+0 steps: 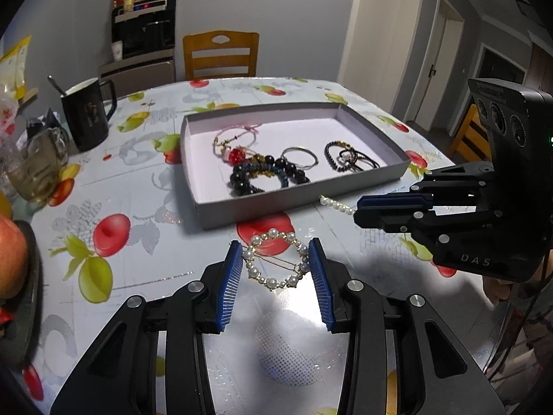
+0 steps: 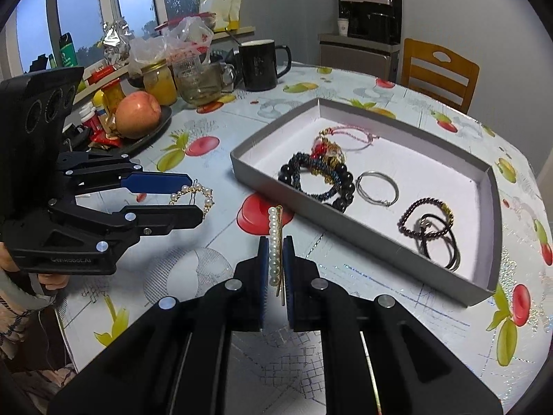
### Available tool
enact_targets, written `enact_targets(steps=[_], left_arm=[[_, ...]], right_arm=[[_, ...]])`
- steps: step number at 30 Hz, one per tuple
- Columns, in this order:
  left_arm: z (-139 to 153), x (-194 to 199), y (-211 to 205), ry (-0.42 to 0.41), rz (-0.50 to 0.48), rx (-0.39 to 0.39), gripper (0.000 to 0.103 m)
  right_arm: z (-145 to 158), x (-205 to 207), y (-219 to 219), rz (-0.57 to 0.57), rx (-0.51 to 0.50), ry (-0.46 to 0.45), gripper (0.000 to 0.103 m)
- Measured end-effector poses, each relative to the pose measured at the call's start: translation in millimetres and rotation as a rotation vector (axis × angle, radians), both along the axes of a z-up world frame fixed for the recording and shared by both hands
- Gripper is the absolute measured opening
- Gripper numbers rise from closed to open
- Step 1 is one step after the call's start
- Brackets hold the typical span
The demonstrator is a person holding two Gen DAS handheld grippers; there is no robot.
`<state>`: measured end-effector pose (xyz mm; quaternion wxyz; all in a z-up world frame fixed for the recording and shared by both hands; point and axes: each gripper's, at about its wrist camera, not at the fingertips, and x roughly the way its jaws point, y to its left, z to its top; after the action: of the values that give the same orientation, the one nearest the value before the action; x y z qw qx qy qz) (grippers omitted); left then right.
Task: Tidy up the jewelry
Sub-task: 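Lower the pearl ring brooch and pearl hair pin into the tray and open both tools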
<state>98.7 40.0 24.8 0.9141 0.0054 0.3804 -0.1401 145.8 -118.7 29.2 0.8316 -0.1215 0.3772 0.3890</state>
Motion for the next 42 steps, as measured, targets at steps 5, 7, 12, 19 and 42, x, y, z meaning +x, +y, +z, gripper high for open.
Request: enact_targets(steps=[5,7,12,19,42], left_arm=[[16,-3,0,-0.044,-0.013,0.007,0.041],[22,-2,-1,-0.057,-0.019,0.011,0.041],[34,3,-3,-0.072,-0.029,0.026,0.041],[46,15,-9,-0.094,-0.033,0.052,0.041],[9,149,-46,0.008,-0.022,0.081,0.041]], right_arm=[[12,3,-8,-0.01,0.032,-0.008,0.008],[16,5,-11,-0.017,0.041,-0.012,0.008],[24,11,-20,-0.032,0.059,-0.019,0.008],[32,29,-32,-0.064,0.084,-0.021,0.008],[2,135,-36,-0.182,0.03,0.047,0.008]])
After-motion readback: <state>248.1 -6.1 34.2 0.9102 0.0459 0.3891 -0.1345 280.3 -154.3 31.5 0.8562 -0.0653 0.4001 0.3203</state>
